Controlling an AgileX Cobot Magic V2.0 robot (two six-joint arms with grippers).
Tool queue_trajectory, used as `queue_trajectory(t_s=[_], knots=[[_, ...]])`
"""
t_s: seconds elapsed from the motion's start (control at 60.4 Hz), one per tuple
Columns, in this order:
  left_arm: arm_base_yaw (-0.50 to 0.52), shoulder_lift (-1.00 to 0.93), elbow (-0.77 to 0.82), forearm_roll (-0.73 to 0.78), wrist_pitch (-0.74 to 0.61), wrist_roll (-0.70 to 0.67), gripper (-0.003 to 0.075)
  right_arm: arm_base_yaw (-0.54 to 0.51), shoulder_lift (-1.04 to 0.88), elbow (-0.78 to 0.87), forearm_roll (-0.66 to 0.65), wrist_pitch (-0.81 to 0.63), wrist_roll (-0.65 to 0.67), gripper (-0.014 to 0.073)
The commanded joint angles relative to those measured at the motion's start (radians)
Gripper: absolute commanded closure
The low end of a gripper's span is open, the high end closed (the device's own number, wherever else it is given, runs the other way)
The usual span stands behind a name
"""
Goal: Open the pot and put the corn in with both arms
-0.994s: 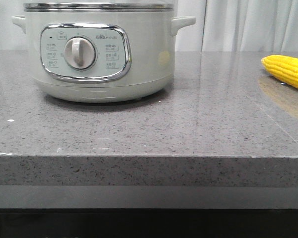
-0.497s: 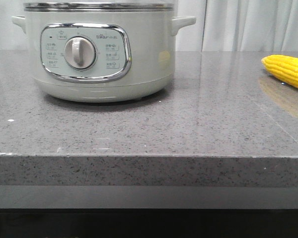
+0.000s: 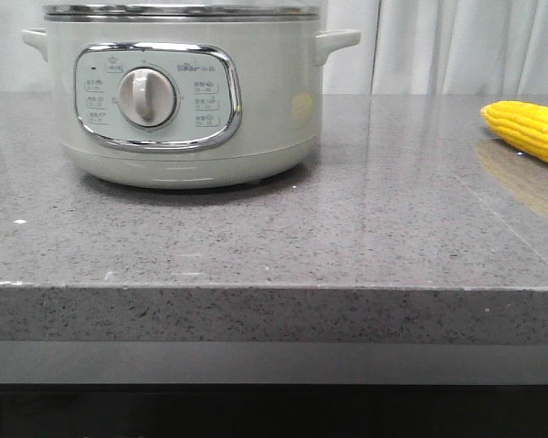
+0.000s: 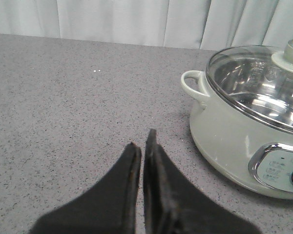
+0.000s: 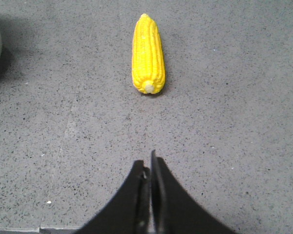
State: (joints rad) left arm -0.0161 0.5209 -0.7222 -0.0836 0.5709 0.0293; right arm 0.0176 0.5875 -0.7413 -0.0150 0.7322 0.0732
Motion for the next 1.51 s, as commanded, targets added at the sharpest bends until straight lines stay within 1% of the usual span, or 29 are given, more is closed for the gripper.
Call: queue_trajectory(t_s=[0.0,0.05,0.083,0.116,0.166,0.215,0.282,0.348,0.464,0.613,0.745,0.961,1.043,1.143,1.192,1.308,1.49], knots=[[0.002,0.011,-0.035,-0.007,-0.081,-0.005,0.0556,-0.004,0.009,-0.035,-0.009,-0.061,-0.002,0.0327],[0.002,0.011,-0.035,-0.007,-0.086,-0.005,0.0428,-0.004,0.009,-0.035,-0.009,-0.062,-0.002,0.0224],[0.002,0.011,-0.035,-0.005,-0.09,-0.005,0.0346,-0.004,0.009,-0.035,-0.009,-0.062,-0.002,0.0138],[0.002,0.011,-0.035,-0.002,-0.092,-0.005,0.0271,-0.004,0.009,-0.035,-0.009,-0.062,-0.002,0.0093],[0.002,0.011,-0.035,0.0,-0.092,-0.005,0.0194,-0.004,0.009,-0.035,-0.009,-0.062,-0.002,0.0041],[0.002,0.011,-0.035,0.0,-0.092,-0.005,0.0161,-0.004,0.009,-0.035,-0.009,-0.062,-0.002,0.0033],[0.002,0.014,-0.035,0.0,-0.092,-0.005,0.0159,-0.004,0.009,-0.035,-0.009,-0.062,-0.002,0.0034],[0.0,0.018,-0.035,-0.017,-0.094,-0.005,0.0175,-0.004,0.009,-0.035,-0.009,-0.062,-0.002,0.0034],[-0.04,0.031,-0.035,-0.031,-0.098,-0.005,0.0202,-0.004,0.009,-0.035,-0.009,-0.061,-0.002,0.0034],[-0.132,0.053,-0.035,-0.032,-0.135,-0.005,0.0206,-0.004,0.009,-0.035,-0.009,-0.06,-0.002,0.0034],[-0.228,0.099,-0.035,-0.033,-0.199,-0.005,0.0206,-0.004,0.009,-0.035,-0.009,-0.06,-0.002,0.0034],[-0.366,0.206,-0.045,-0.033,-0.364,-0.005,0.0205,-0.004,0.009,-0.035,-0.009,-0.06,-0.002,0.0034],[-0.404,0.261,-0.072,-0.033,-0.386,-0.005,0.0195,-0.004,0.009,-0.035,-0.009,-0.06,-0.002,0.0034],[-0.447,0.343,-0.129,-0.033,-0.409,-0.005,0.0143,-0.004,0.009,-0.035,-0.009,-0.059,-0.002,0.0034],[-0.462,0.384,-0.158,-0.033,-0.427,-0.005,0.0132,-0.004,0.009,-0.035,-0.009,-0.059,-0.002,0.0034],[-0.485,0.484,-0.227,-0.033,-0.458,-0.005,0.013,-0.004,0.009,-0.035,-0.009,-0.059,-0.002,0.0034],[-0.487,0.651,-0.363,-0.033,-0.474,-0.005,0.0132,-0.004,0.009,-0.035,-0.009,-0.058,-0.002,0.0034]])
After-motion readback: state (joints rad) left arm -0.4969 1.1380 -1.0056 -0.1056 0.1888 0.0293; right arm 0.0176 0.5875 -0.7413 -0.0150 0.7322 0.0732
